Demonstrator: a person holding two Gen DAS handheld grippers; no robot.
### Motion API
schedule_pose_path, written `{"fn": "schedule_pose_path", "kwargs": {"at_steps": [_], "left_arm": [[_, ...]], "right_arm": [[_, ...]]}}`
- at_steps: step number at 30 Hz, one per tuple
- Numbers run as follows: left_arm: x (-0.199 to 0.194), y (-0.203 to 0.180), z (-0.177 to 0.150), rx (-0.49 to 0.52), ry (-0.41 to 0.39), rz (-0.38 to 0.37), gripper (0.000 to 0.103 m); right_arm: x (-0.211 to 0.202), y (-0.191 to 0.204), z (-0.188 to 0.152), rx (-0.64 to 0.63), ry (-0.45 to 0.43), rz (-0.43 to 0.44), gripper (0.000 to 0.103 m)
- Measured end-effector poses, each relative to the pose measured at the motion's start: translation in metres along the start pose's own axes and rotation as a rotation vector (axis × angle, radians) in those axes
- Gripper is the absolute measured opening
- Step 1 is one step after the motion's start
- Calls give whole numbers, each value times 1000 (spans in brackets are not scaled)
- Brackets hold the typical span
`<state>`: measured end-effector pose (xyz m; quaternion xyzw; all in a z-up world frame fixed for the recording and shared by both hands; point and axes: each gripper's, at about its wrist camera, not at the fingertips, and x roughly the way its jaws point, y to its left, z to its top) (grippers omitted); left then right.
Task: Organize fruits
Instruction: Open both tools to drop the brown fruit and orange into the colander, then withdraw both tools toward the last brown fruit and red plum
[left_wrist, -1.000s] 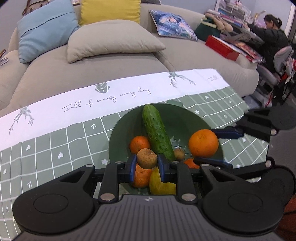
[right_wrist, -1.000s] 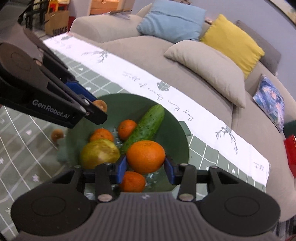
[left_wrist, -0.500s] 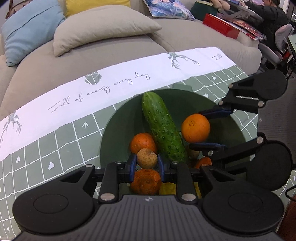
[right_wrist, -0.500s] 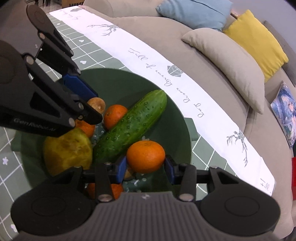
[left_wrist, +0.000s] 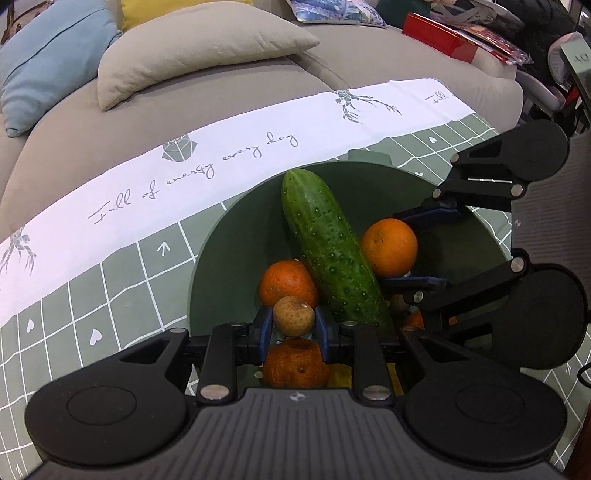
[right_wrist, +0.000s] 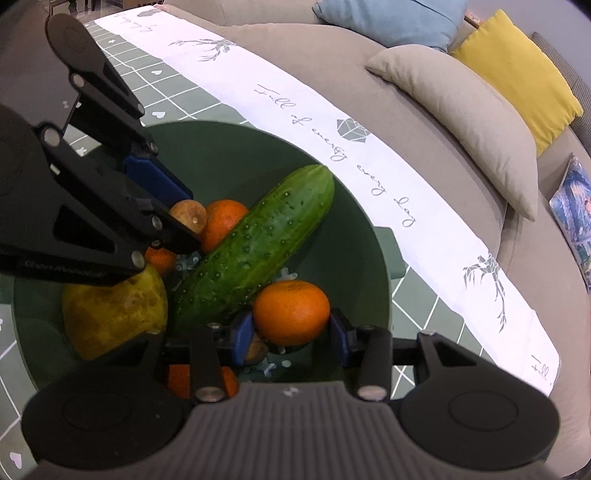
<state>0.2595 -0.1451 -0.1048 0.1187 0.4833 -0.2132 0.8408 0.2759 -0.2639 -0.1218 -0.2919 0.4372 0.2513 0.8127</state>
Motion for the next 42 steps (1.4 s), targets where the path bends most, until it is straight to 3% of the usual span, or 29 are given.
{"fn": "schedule_pose_path", "kwargs": {"at_steps": [4,8,23,31,42], "left_arm": [[0,-1,-1,6,0,2,31],[-3,-1,-1,7,-4,-2,43],[-70,6,-10,-22,-116,2,43],[-115,13,-33,-58,-171,-4,43],[-148,16,-80,-109,-203,5,43]], "right_arm": [[1,0,2,2,5,-5,42],[-1,5,4,-17,5,-25,45],[-52,19,9,19,-60,-51,59],[-90,39,9,174,-99,-17,59],[-135,83,-9,452,-199,15,59]]}}
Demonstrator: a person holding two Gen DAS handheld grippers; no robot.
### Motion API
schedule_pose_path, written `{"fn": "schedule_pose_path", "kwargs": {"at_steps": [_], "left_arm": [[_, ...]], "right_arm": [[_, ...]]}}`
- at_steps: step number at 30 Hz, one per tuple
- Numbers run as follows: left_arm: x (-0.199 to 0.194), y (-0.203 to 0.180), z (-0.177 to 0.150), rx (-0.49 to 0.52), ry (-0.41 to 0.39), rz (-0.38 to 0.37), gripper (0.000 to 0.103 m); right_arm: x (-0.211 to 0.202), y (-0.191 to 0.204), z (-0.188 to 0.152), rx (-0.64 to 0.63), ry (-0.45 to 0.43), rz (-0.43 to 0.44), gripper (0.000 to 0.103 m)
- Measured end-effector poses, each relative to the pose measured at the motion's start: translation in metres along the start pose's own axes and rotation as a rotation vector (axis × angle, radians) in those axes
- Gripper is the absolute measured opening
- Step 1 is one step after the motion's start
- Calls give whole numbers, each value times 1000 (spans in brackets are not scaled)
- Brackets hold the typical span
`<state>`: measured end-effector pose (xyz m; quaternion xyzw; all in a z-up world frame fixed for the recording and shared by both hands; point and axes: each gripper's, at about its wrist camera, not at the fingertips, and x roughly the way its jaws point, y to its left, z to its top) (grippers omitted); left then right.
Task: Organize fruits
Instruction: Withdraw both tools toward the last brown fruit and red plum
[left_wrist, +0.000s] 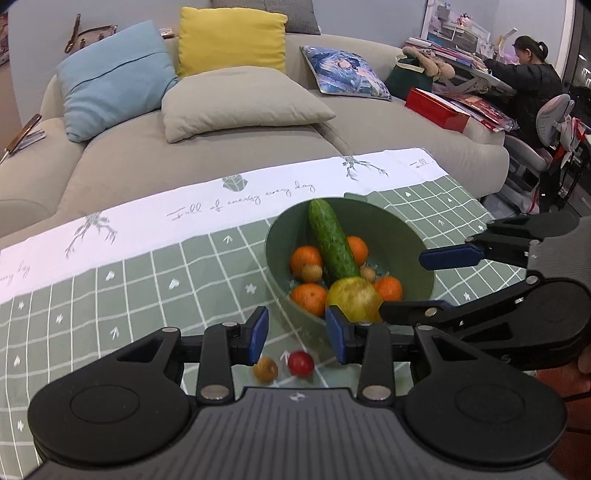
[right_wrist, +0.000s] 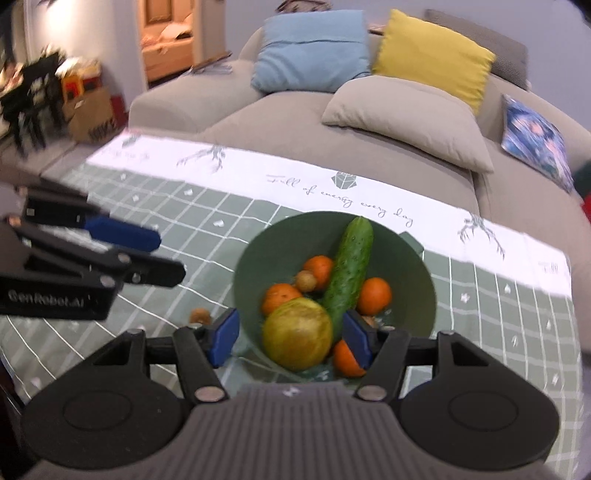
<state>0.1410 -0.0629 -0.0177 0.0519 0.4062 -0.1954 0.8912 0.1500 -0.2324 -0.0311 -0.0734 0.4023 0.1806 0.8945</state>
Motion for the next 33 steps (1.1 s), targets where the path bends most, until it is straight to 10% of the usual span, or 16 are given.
{"fn": "schedule_pose_path", "kwargs": {"at_steps": [19,33], "left_arm": [[-12,20,-85,-119,27,48,43],[20,30,-86,-171,60,52,37]], "right_arm": [[3,68,-74,130,7,23,48],[42,66,-73,195,13,-13,33]]}}
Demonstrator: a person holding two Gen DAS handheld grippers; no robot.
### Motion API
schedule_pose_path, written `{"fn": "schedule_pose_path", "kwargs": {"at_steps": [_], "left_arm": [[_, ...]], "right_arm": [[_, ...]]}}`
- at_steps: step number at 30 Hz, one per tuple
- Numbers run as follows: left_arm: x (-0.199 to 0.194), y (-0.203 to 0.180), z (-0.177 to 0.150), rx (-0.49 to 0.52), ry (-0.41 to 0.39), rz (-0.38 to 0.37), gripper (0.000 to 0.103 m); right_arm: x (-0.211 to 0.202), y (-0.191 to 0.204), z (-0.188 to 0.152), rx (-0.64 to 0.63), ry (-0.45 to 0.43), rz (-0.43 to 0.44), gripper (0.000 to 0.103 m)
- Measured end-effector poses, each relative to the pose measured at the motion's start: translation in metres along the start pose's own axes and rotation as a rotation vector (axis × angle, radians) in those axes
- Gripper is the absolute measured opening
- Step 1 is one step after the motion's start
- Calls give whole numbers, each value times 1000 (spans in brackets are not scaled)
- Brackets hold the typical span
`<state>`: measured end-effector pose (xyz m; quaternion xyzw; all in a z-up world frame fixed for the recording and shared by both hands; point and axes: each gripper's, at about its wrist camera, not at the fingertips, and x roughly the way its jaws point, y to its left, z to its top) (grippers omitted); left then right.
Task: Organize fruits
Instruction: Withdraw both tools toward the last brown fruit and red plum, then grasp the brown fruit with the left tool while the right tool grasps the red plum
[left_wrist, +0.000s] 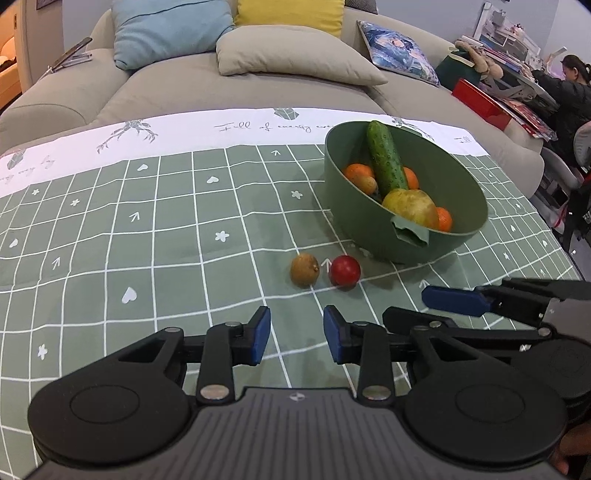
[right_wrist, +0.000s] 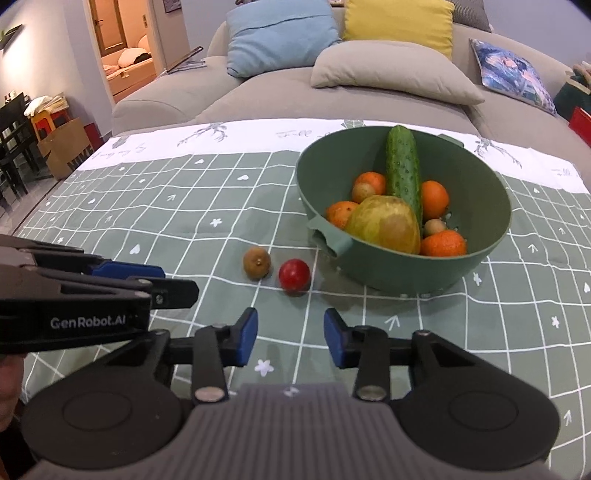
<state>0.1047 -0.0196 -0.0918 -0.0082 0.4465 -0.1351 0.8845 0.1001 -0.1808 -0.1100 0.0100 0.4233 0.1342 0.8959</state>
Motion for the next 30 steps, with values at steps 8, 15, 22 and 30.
{"fn": "schedule_pose_path", "kwargs": {"at_steps": [8,15,22,30], "left_arm": [[25,0,14,-3,29,-20,37],[51,0,22,7,64,-31,37],[69,4,29,-4,79,-38,37],[79,4,35,-6,80,-69,30]], "right_arm": [[21,-5,4,-3,15,-16,31],[37,-13,7,14,33,-17,30],[48,-13,9,8,37,-10,30],[56,-8,13,-11,31,1,30]]}}
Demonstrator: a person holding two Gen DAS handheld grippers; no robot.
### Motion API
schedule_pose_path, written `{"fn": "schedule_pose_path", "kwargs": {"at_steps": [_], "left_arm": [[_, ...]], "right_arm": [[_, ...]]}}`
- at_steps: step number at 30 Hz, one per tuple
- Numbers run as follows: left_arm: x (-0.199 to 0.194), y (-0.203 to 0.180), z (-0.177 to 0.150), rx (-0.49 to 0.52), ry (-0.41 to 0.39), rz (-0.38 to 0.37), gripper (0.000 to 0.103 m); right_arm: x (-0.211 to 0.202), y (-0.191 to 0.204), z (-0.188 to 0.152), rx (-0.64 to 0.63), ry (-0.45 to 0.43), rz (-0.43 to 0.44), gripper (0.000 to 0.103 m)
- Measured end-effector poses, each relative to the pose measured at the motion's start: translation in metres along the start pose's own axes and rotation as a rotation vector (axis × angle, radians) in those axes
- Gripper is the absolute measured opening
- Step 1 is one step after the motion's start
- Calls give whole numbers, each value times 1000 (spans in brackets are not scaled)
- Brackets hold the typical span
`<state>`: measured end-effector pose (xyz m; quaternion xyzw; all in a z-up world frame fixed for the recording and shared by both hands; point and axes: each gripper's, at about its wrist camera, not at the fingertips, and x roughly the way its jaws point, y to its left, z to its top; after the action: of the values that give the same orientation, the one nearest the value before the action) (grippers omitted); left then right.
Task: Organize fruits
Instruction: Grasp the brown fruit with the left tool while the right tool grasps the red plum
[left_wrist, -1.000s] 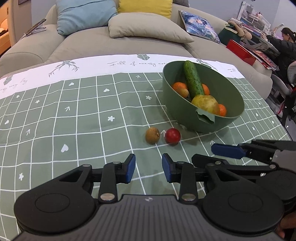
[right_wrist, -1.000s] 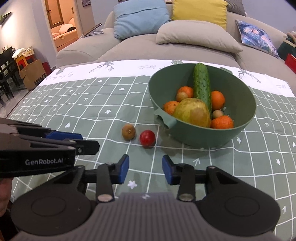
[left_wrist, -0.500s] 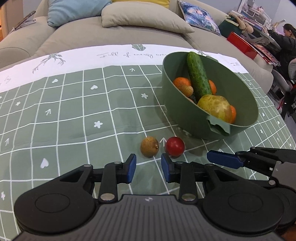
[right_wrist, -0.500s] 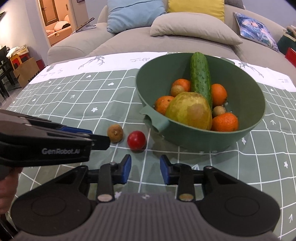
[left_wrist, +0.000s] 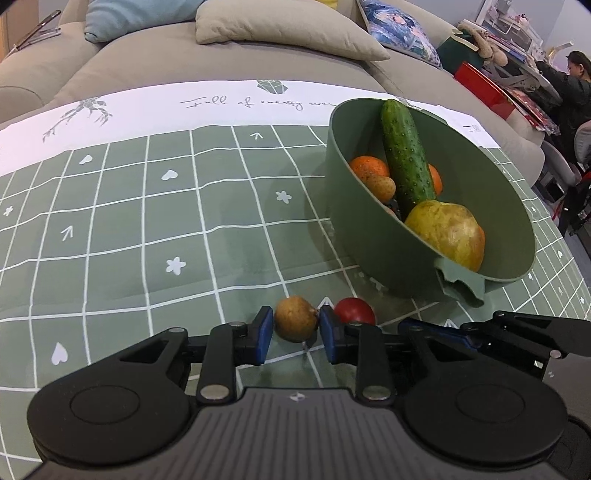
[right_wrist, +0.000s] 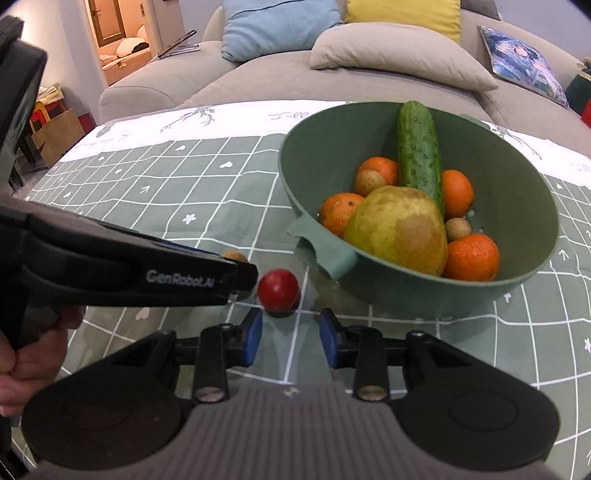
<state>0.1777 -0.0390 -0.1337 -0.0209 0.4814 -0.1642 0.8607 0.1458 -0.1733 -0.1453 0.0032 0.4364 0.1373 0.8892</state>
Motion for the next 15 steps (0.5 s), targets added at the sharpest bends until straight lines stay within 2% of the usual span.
{"fn": "schedule_pose_path", "kwargs": {"at_steps": [6,12,15], "left_arm": [[-6,2,-2,-4,-7,-5,29],[-20,14,-6,-43,-12,22,29],[-26,18,-7,-48,-10,34,29]], "right_arm": [[2,2,1,-4,-12,12,30],[6,7,4,-22,-28,2,30],[10,8,4,-30,-26,-7,26]]}}
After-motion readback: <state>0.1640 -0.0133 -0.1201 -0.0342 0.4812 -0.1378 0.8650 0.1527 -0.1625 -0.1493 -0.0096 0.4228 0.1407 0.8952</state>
